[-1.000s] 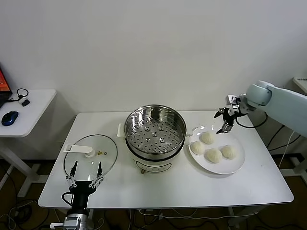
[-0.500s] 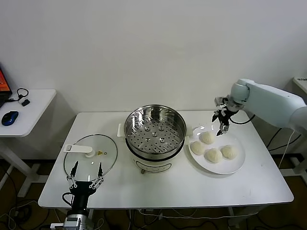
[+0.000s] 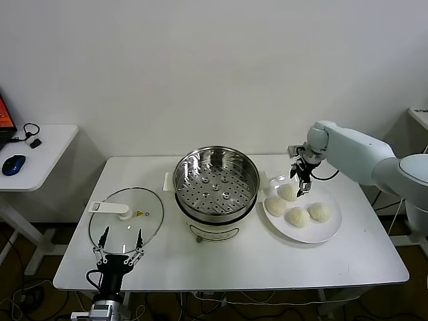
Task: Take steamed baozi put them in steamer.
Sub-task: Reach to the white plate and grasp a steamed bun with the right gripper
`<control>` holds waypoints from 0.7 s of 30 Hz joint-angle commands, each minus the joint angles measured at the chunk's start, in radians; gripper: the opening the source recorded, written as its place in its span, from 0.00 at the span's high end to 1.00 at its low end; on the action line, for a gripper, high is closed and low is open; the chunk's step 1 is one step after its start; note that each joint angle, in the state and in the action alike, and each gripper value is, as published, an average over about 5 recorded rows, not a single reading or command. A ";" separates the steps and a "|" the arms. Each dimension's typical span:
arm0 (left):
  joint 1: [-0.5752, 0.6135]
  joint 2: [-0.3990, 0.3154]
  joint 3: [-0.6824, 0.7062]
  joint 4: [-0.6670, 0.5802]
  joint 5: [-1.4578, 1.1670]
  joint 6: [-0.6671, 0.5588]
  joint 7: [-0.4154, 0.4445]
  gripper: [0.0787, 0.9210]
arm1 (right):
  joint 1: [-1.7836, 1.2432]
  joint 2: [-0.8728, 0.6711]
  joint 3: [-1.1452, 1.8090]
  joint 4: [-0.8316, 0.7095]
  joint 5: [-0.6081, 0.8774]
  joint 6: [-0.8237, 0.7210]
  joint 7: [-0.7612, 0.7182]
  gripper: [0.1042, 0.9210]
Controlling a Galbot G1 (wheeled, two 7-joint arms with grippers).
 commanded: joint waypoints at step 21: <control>-0.009 -0.049 -0.001 0.023 0.032 -0.014 -0.005 0.12 | -0.103 0.057 0.166 -0.129 -0.118 0.027 0.029 0.12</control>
